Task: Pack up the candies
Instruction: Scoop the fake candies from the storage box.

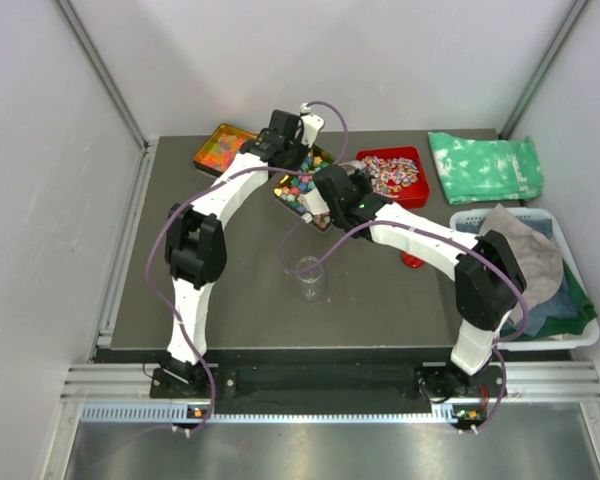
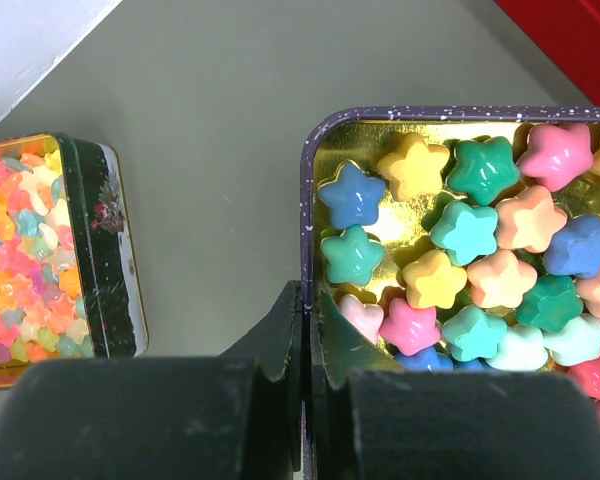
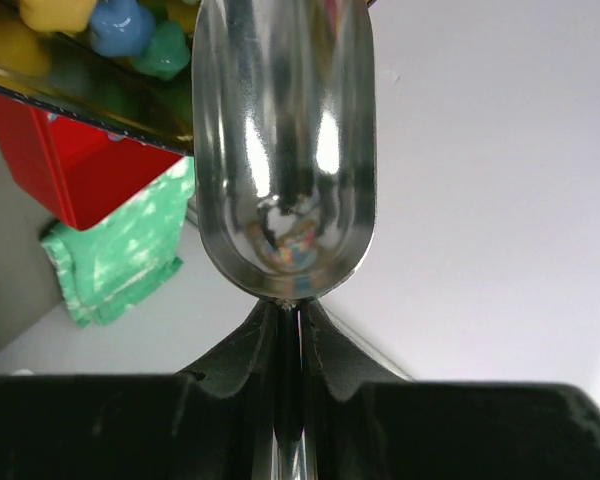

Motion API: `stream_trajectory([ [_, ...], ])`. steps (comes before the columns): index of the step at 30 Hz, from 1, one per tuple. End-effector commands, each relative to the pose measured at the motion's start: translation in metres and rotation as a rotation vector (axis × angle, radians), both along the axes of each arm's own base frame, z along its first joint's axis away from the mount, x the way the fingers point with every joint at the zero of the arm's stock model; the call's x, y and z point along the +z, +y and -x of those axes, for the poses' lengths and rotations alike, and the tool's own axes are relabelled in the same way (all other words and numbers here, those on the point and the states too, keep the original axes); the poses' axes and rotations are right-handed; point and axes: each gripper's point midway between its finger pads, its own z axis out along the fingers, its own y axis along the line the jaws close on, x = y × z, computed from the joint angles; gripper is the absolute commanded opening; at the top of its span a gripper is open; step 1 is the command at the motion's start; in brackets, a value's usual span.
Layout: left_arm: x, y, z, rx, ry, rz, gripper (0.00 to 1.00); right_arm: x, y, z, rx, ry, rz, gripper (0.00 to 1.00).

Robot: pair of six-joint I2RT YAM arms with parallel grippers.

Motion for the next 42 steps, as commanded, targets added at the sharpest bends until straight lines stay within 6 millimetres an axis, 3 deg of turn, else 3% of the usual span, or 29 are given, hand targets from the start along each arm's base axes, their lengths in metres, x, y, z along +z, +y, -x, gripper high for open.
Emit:
stream_trajectory([
  [1, 0.082, -0.011, -0.004, -0.015, -0.174, 0.109, 0.00, 0.019, -0.002, -0.010, -0.020, -0.067, 0.068, 0.00],
  [22, 0.077, -0.019, -0.003, -0.034, -0.165, 0.115, 0.00, -0.030, 0.017, -0.005, 0.044, 0.053, 0.225, 0.00],
  [35, 0.068, -0.016, -0.006, -0.027, -0.174, 0.087, 0.00, -0.023, 0.004, 0.001, 0.018, 0.091, 0.241, 0.00],
  [42, 0.064, -0.013, -0.006, -0.012, -0.175, 0.078, 0.00, -0.028, 0.007, -0.002, 0.032, 0.105, 0.226, 0.00],
])
